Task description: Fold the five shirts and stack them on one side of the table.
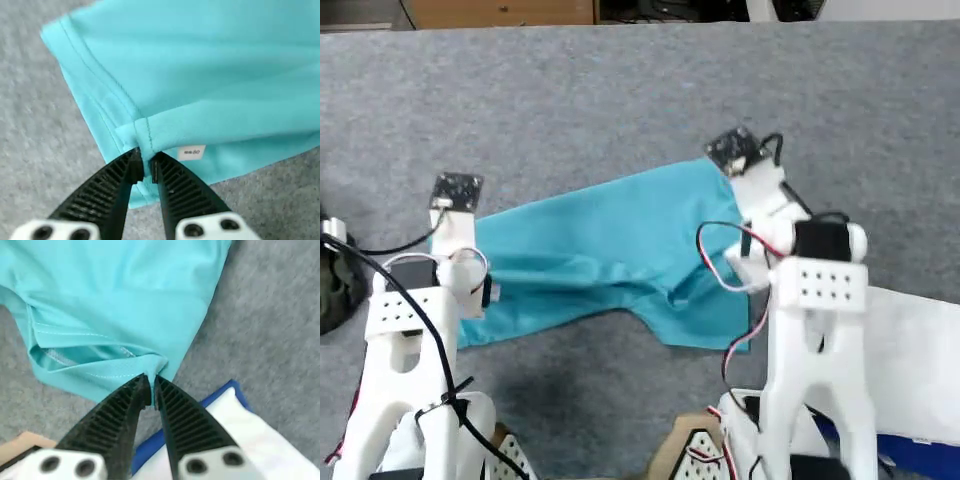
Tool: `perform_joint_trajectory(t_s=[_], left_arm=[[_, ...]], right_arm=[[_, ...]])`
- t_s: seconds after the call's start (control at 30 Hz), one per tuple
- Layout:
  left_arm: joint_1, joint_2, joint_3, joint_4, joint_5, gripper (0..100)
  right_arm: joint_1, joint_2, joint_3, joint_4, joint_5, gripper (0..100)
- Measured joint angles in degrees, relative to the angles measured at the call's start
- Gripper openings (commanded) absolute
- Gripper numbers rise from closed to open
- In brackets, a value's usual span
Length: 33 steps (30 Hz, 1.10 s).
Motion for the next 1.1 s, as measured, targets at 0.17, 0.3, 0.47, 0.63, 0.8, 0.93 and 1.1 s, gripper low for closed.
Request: perform_joint_trajectory(t_s=[0.17,0.3,0.47,0.63,0.8,0.93,1.1], left_arm=[[-3.2,-0.1,0.9,-0.7,-0.2,2],[-6.4,-0.1,1.1,-1.5,-1.4,2],[-6.6,-0.1,2.7,-1.5,-3.1,2],[-2.0,-0.1,4.8,-1.5,-3.2,2],[-1.3,-0.2,6.0,-1.6,-3.2,2],[-1.2,-0.3,6.2,-1.5,-3.9,2],[-1.2,-0.3,6.2,-1.2,-7.8,11]], right_arm=[[2.0,-4.4,3.6,1.1,3.7,0.4],[2.4,-8.0,7.2,1.5,5.7,0.4],[2.4,-9.3,12.4,0.4,6.9,0.4],[2.4,-9.4,16.9,-3.8,6.9,0.5],[2.5,-9.4,17.4,-6.4,6.9,0.5],[2.5,-9.4,17.4,-7.6,6.9,1.0],[2.5,-9.4,17.4,-7.5,8.4,18.6]])
